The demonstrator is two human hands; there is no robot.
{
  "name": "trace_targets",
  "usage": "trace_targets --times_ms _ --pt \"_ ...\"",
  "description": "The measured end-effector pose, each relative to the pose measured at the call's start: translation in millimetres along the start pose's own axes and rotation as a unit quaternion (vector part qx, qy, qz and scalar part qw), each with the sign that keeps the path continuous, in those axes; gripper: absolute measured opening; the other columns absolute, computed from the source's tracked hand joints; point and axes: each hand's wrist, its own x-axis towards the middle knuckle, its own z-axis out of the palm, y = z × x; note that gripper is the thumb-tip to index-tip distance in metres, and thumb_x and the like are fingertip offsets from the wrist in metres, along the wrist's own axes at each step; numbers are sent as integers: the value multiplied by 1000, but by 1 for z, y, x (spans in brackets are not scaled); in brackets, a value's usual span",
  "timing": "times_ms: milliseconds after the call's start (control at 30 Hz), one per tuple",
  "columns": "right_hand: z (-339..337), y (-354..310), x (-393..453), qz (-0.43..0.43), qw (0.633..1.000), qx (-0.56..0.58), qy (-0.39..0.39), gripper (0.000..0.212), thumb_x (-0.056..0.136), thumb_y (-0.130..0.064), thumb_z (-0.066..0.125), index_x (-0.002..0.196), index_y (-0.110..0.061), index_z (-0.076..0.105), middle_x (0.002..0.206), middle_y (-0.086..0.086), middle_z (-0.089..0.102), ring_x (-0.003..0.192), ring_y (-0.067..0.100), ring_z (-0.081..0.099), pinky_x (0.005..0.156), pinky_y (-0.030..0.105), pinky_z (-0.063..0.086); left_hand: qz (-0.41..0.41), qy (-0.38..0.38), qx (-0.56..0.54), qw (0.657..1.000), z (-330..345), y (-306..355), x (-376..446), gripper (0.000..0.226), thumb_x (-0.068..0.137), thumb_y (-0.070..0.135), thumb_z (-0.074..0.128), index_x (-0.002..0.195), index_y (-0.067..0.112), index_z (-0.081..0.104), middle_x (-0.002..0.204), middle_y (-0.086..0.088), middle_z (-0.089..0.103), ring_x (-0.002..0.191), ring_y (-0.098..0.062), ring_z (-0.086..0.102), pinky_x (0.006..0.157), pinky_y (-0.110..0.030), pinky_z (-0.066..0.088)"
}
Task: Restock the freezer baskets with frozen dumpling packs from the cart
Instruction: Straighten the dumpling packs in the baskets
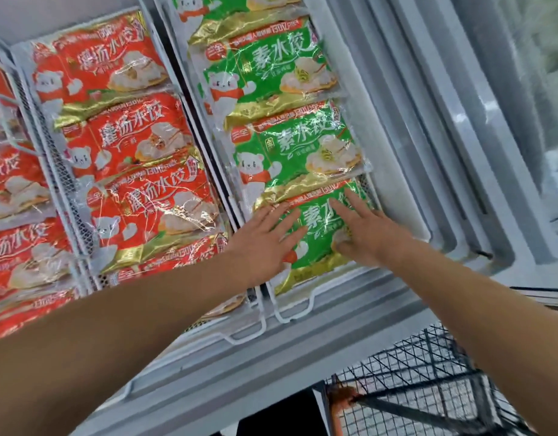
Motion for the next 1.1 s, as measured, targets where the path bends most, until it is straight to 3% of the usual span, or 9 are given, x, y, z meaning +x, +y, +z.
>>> trace_targets --times_ms 100,267,400,500,633,900,1100 --pt "5 0 -10 27 1000 0 -8 84 98 -50 47 156 -36 -13 163 -7 -25 150 36 20 119 46 22 1 -4 18 1000 2 7 2 80 102 52 40 158 26 -11 164 -8 -23 150 -32 -23 116 -47 -19" --pt "5 1 -17 69 997 19 8 80 98 -53 43 158 -32 -5 166 -4 -14 152 35 12 121 49 19 -12 17 8 1000 -1 11 8 79 102 50 39 159 26 -10 163 -8 -23 151 -33 -23 120 -49 -14" --pt "9 -3 -17 70 997 11 14 81 97 -55 41 159 -27 -3 166 -3 -14 152 32 12 120 54 22 -20 22 9 1000 1 14 9 78 103 46 40 159 27 -10 164 -7 -24 151 -33 -22 119 -49 -14" --pt "10 -1 -16 86 996 12 16 78 100 -52 39 159 -24 -3 166 -3 -14 153 31 10 123 47 17 -22 21 9 999 0 17 16 78 103 44 40 158 28 -13 163 -6 -27 150 -31 -24 120 -48 -14" --pt "12 0 -10 103 994 27 27 79 99 -53 40 160 -24 -1 166 -4 -13 153 32 7 123 48 16 -19 21 2 1000 -2 17 22 76 104 41 39 158 29 -12 163 -5 -26 151 -30 -24 120 -47 -14" --pt "23 -22 -44 96 988 42 110 77 95 -50 50 159 -24 15 167 4 7 150 34 19 118 52 28 -4 69 -73 995 -15 8 -27 72 102 43 46 160 17 12 168 -11 6 154 -32 6 125 -42 8" --pt "32 -84 -104 78 981 30 175 76 94 -48 55 155 -15 26 162 14 21 146 36 26 118 46 28 -84 146 -179 969 -31 4 -118 71 100 44 51 157 13 23 163 -14 26 149 -31 25 120 -40 24"
